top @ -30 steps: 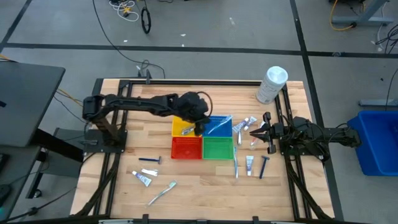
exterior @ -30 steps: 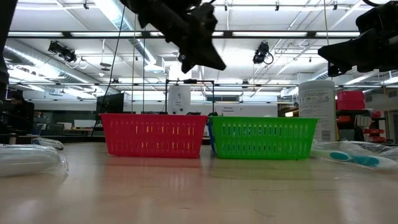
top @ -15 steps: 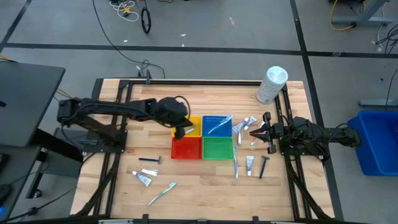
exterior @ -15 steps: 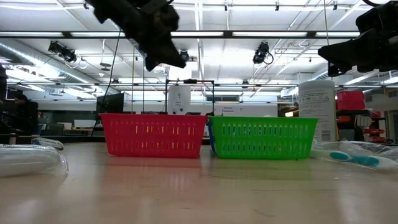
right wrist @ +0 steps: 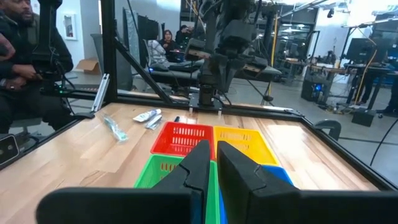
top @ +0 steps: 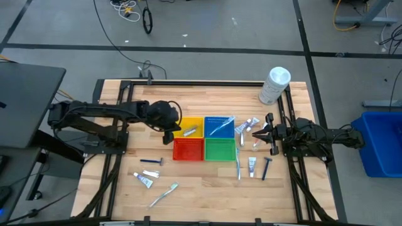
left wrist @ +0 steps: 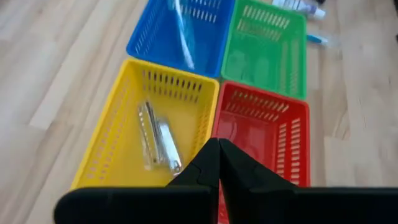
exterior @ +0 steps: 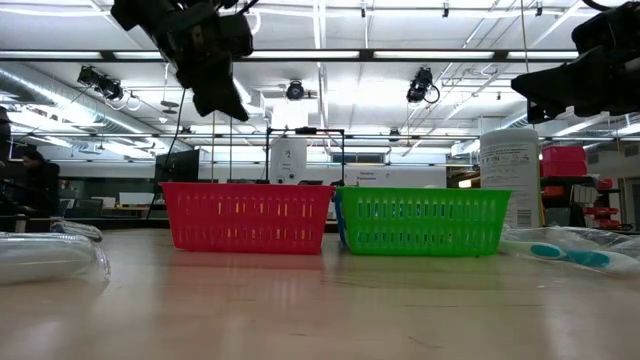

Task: Pick & Place Travel size toiletries
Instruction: Put the left shaver into the green bin

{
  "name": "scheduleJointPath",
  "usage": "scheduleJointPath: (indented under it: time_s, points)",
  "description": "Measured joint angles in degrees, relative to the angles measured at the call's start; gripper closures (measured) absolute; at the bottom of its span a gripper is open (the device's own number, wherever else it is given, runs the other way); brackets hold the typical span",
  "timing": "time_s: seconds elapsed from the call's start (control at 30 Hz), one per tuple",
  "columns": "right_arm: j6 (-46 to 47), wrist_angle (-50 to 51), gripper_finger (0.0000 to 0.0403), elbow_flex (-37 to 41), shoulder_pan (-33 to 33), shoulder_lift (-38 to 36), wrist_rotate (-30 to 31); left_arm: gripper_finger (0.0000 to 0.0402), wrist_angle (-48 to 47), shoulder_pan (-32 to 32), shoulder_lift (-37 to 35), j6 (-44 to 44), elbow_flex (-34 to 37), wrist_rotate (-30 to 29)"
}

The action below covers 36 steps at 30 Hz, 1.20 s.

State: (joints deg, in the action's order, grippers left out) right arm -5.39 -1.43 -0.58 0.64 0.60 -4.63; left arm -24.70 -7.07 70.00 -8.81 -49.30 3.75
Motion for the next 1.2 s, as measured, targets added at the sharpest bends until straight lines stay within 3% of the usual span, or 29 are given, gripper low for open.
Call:
scheduleJointPath:
  time_s: [0.27, 0.77, 0.97, 1.2]
  points:
    - [0.0, 0.0, 0.0363, 0.0, 0.0, 0.1, 0.0, 0.0394, -8.8, 4.6, 0.0, 4.5, 0.0, 1.7]
    - [0.0, 0.0, 0.0362, 0.0, 0.0, 0.1, 0.0, 0.0397, -23.3, 13.7, 0.4, 9.3, 0.0, -3.2]
    - [0.0, 0.0, 0.0362, 0.0, 0.0, 0.1, 0.0, 0.0386, -24.1, 16.9, 0.4, 8.6, 0.4, -6.1]
    - [0.0, 0.0, 0.0363, 0.0, 0.0, 0.1, 0.0, 0.0359, -22.8, 21.1, 0.4, 1.4, 4.3, -7.1]
